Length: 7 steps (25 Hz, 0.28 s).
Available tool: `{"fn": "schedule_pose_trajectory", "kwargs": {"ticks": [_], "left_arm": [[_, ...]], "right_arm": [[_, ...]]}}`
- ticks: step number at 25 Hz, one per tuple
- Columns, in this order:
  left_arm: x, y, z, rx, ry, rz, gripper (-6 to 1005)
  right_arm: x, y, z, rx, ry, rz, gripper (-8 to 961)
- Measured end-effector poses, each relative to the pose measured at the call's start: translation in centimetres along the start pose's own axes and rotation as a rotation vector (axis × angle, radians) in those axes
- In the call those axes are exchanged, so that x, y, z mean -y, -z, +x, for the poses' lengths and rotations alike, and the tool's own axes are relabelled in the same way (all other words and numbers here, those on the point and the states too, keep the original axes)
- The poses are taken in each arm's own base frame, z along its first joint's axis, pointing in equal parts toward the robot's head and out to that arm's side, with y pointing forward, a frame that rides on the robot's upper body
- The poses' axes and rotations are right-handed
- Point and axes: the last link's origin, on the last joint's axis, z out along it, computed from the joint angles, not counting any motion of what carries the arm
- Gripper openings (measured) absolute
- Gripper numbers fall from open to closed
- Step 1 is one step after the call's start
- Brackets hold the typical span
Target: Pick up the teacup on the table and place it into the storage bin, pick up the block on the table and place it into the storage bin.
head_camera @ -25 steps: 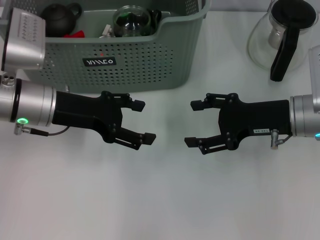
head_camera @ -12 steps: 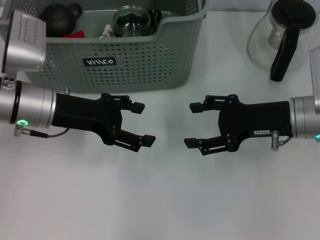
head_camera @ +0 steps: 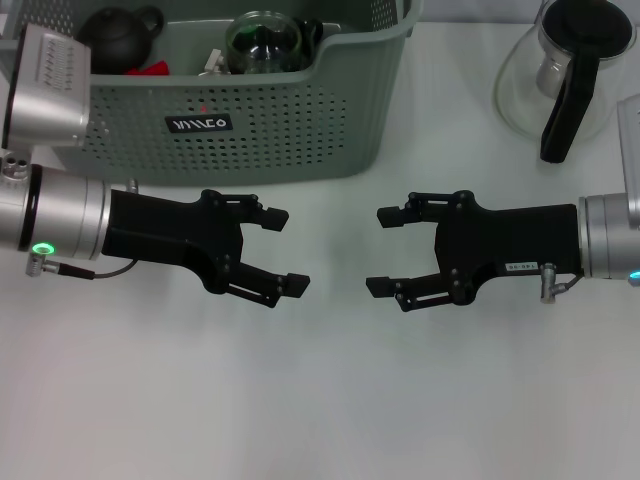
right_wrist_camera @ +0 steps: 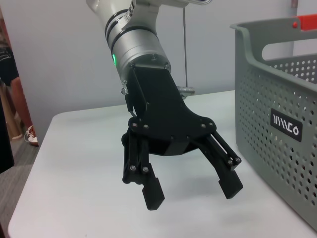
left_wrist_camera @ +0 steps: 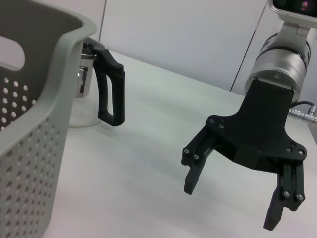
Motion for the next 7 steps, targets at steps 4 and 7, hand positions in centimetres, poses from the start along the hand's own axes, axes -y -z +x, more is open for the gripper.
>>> {"fn": "schedule_pose_trajectory", "kwargs": {"ticks": [4, 7], "left_arm": [[-0.02, 0.00, -0.02, 0.001, 0.000, -0.001, 963], [0.01, 0.01, -0.09, 0.003, 0.002, 0.002, 963]], "right_arm": [[-0.02, -0.01, 0.02, -0.001, 0.000, -0.001, 879], [-0.03, 0.00, 0.03, -0.001, -0.002, -0.001, 879]]}}
